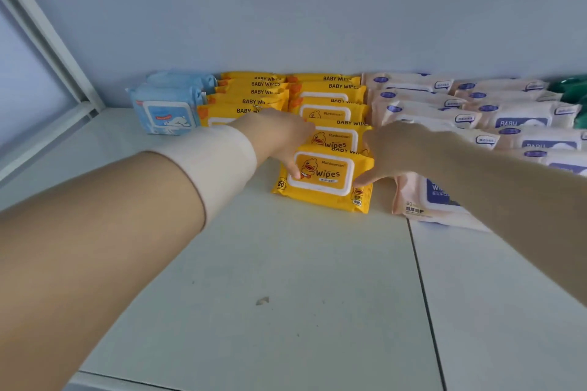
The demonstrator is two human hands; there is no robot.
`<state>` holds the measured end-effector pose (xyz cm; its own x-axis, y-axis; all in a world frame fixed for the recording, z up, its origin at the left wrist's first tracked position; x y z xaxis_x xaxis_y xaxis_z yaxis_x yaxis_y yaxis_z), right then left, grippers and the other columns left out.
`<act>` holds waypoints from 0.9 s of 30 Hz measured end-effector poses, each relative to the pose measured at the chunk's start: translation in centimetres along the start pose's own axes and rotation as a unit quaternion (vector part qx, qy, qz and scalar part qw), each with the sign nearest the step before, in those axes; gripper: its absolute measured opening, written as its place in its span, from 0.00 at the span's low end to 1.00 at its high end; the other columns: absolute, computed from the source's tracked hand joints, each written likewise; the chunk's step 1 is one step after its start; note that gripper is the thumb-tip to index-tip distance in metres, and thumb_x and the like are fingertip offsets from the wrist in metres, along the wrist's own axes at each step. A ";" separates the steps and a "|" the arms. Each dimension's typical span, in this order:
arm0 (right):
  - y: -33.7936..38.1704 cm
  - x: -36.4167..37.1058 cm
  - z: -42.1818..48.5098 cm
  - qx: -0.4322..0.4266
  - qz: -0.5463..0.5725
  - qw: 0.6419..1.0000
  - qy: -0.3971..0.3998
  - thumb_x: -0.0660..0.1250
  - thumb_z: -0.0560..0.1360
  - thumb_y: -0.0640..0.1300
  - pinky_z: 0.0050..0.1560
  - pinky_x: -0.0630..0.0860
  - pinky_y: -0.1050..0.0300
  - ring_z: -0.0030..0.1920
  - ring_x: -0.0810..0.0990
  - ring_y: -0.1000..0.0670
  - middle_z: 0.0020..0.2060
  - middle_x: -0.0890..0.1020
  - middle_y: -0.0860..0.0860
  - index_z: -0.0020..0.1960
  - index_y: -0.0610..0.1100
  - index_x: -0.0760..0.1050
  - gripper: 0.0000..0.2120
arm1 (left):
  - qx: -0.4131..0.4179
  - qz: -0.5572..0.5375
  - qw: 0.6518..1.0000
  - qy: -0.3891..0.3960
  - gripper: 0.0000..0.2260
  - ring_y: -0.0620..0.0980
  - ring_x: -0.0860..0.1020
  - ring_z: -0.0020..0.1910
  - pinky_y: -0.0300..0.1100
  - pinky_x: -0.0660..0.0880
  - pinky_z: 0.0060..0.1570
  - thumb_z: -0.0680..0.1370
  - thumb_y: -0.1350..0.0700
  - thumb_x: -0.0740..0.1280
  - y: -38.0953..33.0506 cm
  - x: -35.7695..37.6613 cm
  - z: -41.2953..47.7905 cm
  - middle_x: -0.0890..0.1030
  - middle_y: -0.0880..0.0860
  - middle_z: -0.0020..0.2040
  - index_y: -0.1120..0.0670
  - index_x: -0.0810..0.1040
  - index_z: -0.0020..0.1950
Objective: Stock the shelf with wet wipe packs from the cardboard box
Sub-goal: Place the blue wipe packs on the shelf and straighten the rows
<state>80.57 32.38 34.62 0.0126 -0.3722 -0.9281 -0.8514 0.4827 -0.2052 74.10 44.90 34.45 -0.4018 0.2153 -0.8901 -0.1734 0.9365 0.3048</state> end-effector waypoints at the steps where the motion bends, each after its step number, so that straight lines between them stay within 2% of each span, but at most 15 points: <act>1: 0.2 0.2 0.2 -0.001 0.001 1.000 -0.006 0.65 0.65 0.70 0.38 0.72 0.60 0.42 0.78 0.50 0.41 0.79 0.51 0.61 0.43 0.72 0.37 | 0.007 -0.006 1.000 -0.006 0.39 0.56 0.72 0.64 0.51 0.74 0.54 0.66 0.40 0.73 -0.1 0.4 0.4 0.71 0.52 0.67 0.52 0.61 0.72; 4: 0.4 2.0 0.9 0.001 0.005 0.999 -0.037 0.66 0.63 0.70 0.37 0.71 0.59 0.43 0.76 0.49 0.37 0.76 0.52 0.62 0.43 0.70 0.38 | 0.026 -0.045 0.998 -0.018 0.41 0.55 0.71 0.65 0.50 0.72 0.55 0.65 0.40 0.74 0.1 1.2 1.3 0.70 0.52 0.67 0.51 0.62 0.72; 5: 0.3 2.5 1.3 0.006 0.033 0.998 -0.046 0.68 0.62 0.69 0.41 0.73 0.56 0.45 0.77 0.48 0.41 0.77 0.51 0.63 0.43 0.69 0.39 | 0.031 -0.063 0.997 -0.019 0.41 0.54 0.71 0.65 0.49 0.72 0.56 0.64 0.40 0.74 0.2 1.4 1.6 0.70 0.52 0.67 0.51 0.62 0.71; 7: -0.3 2.5 1.9 0.035 0.080 0.993 -0.074 0.71 0.61 0.67 0.53 0.73 0.50 0.56 0.74 0.43 0.54 0.77 0.46 0.65 0.43 0.67 0.42 | 0.036 -0.073 0.996 -0.038 0.41 0.53 0.69 0.65 0.49 0.71 0.58 0.63 0.39 0.74 0.7 1.3 2.0 0.70 0.52 0.66 0.51 0.64 0.70; 8: -0.8 2.2 2.2 0.056 0.087 0.990 -0.100 0.73 0.61 0.65 0.58 0.71 0.48 0.61 0.71 0.41 0.60 0.74 0.43 0.66 0.42 0.65 0.42 | 0.033 -0.068 0.995 -0.063 0.41 0.53 0.67 0.66 0.50 0.71 0.59 0.63 0.38 0.74 1.0 1.0 2.1 0.70 0.52 0.66 0.52 0.64 0.70; 10: -1.3 1.8 2.7 0.090 0.077 0.984 -0.131 0.74 0.63 0.61 0.63 0.68 0.46 0.66 0.66 0.39 0.64 0.68 0.41 0.68 0.41 0.63 0.43 | 0.025 -0.044 0.991 -0.127 0.40 0.54 0.65 0.66 0.50 0.70 0.59 0.63 0.38 0.73 1.3 0.5 2.6 0.68 0.54 0.65 0.53 0.64 0.69; 12: -1.4 1.8 3.5 0.118 0.092 0.977 -0.150 0.75 0.65 0.57 0.65 0.67 0.48 0.66 0.64 0.40 0.65 0.67 0.41 0.69 0.40 0.61 0.41 | 0.020 -0.028 0.987 -0.159 0.43 0.55 0.62 0.67 0.50 0.68 0.62 0.64 0.38 0.73 1.6 0.4 3.4 0.65 0.56 0.67 0.53 0.61 0.72; 16: -1.8 2.1 4.8 0.136 0.141 0.966 -0.167 0.75 0.68 0.49 0.65 0.66 0.48 0.68 0.62 0.40 0.66 0.68 0.41 0.71 0.42 0.57 0.40 | 0.014 -0.078 0.990 -0.119 0.51 0.56 0.59 0.72 0.51 0.63 0.68 0.63 0.40 0.75 2.3 0.7 4.9 0.60 0.56 0.72 0.53 0.50 0.76; 19: -2.0 2.3 5.5 0.130 0.141 0.963 -0.188 0.75 0.68 0.49 0.65 0.65 0.48 0.68 0.62 0.40 0.65 0.70 0.41 0.73 0.43 0.53 0.43 | 0.015 -0.076 0.987 -0.138 0.51 0.56 0.62 0.68 0.50 0.66 0.64 0.60 0.39 0.76 2.7 0.4 5.4 0.64 0.56 0.67 0.54 0.54 0.75; 23: -1.3 2.5 6.3 0.127 0.177 0.944 -0.249 0.72 0.70 0.52 0.67 0.63 0.47 0.69 0.60 0.39 0.70 0.63 0.41 0.75 0.44 0.48 0.45 | 0.010 -0.021 0.974 -0.224 0.49 0.55 0.65 0.62 0.47 0.67 0.62 0.60 0.39 0.76 3.3 0.3 5.7 0.67 0.57 0.62 0.56 0.58 0.72; 27: -0.4 3.1 7.2 0.117 0.256 0.913 -0.295 0.68 0.75 0.44 0.64 0.68 0.48 0.71 0.60 0.41 0.73 0.58 0.43 0.77 0.45 0.43 0.42 | -0.005 -0.009 0.965 -0.261 0.48 0.55 0.65 0.62 0.48 0.67 0.64 0.60 0.40 0.77 3.8 0.8 5.8 0.66 0.57 0.61 0.56 0.59 0.72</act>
<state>84.70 36.77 29.62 -0.0163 0.4073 -0.9131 -0.6906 0.6559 0.3048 78.30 50.19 32.89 0.1086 0.3122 -0.9438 -0.1849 0.9392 0.2894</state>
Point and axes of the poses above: each hand's wrist, its own z-axis towards the middle knuckle, its own x-axis out of the palm, y = z × x, the point moved 5 cm from there along z, towards the middle knuckle
